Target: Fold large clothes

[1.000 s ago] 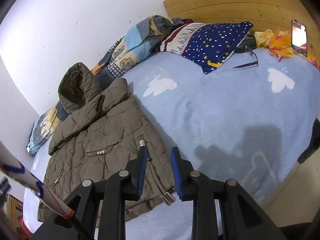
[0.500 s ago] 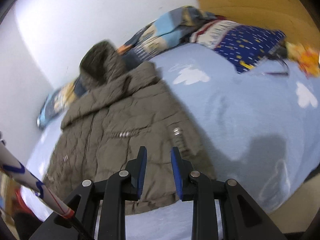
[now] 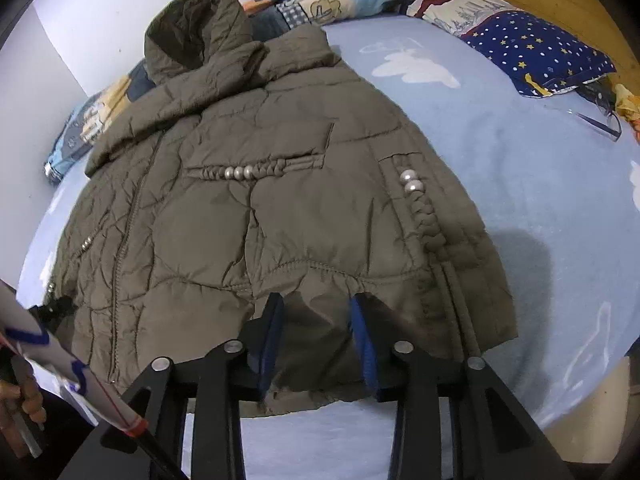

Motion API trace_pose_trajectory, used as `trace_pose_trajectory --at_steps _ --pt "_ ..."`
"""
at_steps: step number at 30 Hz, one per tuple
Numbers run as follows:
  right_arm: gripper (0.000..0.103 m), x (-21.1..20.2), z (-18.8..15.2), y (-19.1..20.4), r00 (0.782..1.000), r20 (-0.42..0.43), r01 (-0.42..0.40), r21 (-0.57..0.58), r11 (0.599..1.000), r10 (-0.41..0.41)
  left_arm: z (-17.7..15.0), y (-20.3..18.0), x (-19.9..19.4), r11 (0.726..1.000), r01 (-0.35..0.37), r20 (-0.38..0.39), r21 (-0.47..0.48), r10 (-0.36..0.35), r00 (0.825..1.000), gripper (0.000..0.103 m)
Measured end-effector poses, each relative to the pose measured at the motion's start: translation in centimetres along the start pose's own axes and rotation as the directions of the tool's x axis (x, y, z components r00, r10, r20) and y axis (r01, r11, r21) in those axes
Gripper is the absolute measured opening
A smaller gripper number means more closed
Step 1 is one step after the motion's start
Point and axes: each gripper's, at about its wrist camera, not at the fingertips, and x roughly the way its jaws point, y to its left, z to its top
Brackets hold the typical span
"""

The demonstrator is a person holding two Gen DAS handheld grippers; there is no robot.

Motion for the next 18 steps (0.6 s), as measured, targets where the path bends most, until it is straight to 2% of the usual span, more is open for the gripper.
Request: trace_pose_trajectory --at_steps 2,4,7,10,13,15,18 --pt "0.042 -0.4 0.2 0.2 1.000 0.017 -0.009 0.002 1.000 0.009 1.1 -1.4 -1.6 0.999 0.015 0.051 0.040 -0.018 0.999 0.057" --pt "0.042 -1.9 0.6 0.4 0.997 0.078 -0.021 0.005 1.000 0.021 3.1 -3.1 -3.1 0.995 0.015 0.115 0.096 -0.026 0.993 0.057" --pt "0.042 -3.7 1.7 1.6 0.991 0.135 -0.014 -0.037 0.999 0.019 6.7 -5.3 -4.2 0.984 -0.019 0.193 0.178 -0.016 0.981 0.058" --pt "0.040 -3.8 3.5 3.3 0.991 0.118 -0.056 -0.086 0.995 0.066 11.1 -6.7 -3.9 0.980 -0.020 0.249 0.198 -0.031 0.968 0.058" --pt "0.036 -3.4 7.1 5.6 0.993 0.089 -0.070 -0.135 0.988 0.082 13.9 -6.5 -2.2 0.982 -0.019 0.267 0.190 -0.033 0.963 0.058" --pt "0.036 -3.3 10.0 7.2 0.991 0.068 -0.101 -0.145 0.984 0.112 14.6 -5.2 -0.6 0.986 -0.031 0.284 0.163 -0.017 0.959 0.058" --pt "0.036 -2.4 14.6 9.9 0.989 0.054 -0.124 -0.170 0.978 0.135 15.6 -3.8 1.7 0.989 -0.053 0.250 0.136 0.018 0.968 0.058"
